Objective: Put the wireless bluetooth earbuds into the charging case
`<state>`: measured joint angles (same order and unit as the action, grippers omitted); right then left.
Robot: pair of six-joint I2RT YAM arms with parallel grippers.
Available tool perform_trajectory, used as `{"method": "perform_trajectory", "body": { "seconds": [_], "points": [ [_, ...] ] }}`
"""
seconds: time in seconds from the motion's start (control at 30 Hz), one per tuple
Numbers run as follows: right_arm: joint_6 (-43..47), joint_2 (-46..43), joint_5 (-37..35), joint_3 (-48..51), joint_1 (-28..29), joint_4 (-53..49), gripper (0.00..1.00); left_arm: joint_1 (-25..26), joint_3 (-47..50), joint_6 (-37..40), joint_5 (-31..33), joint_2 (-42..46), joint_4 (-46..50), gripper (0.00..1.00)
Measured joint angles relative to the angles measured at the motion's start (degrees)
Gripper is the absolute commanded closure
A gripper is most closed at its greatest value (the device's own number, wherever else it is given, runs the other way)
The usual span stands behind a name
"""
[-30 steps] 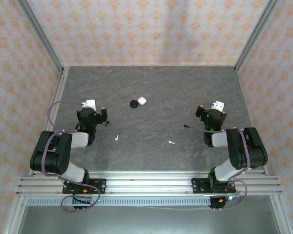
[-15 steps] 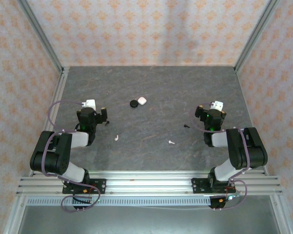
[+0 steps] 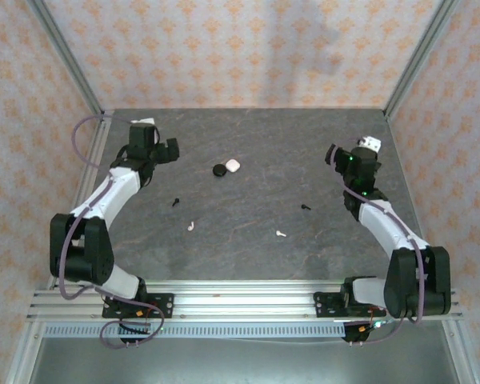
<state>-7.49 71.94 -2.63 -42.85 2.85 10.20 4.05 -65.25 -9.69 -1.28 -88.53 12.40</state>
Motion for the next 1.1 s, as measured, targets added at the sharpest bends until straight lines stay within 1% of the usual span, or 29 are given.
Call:
{"method": "perform_trajectory", "body": {
  "seconds": [0.13, 0.2, 0.3, 0.37, 0.5, 0.57, 0.73, 0.93, 1.1],
  "points": [
    [-5.0, -0.3, 2.8, -3.1, 1.3, -10.4, 0.02, 5.7, -9.0, -0.9, -2.5, -7.8, 10.4, 0.07],
    [-7.1, -0.3, 4.0, -3.3, 3.1, -15.9, 0.02, 9.8, -12.9, -1.3, -3.0, -12.3, 15.3, 0.10],
    [-9.6, -0.3, 5.6, -3.3, 5.6, -22.4, 0.03, 14.5, -16.9, -2.3, -3.2, -17.3, 20.3, 0.12],
    [-11.3, -0.3, 7.1, -3.2, 6.4, -25.5, 0.04, 16.2, -18.8, -3.0, -3.5, -19.9, 22.6, 0.13],
    [-14.5, -2.6, 9.4, -1.0, 6.5, -28.3, 0.05, 17.2, -22.2, -4.1, -4.6, -25.1, 25.4, 0.16],
    [-15.7, -4.8, 10.1, 0.9, 6.5, -29.6, 0.05, 17.3, -23.4, -4.3, -4.8, -27.0, 26.4, 0.19],
    [-17.2, -8.7, 10.4, 3.8, 6.5, -31.6, 0.05, 17.4, -26.4, -4.4, -4.7, -30.5, 28.0, 0.23],
    [-18.3, -9.2, 10.4, 4.1, 6.5, -32.1, 0.06, 17.3, -30.2, -4.4, -4.8, -33.4, 28.3, 0.24],
    [-18.7, -9.1, 10.4, 4.1, 6.5, -32.2, 0.06, 17.3, -33.4, -4.4, -5.3, -35.9, 28.5, 0.29]
  ]
}}
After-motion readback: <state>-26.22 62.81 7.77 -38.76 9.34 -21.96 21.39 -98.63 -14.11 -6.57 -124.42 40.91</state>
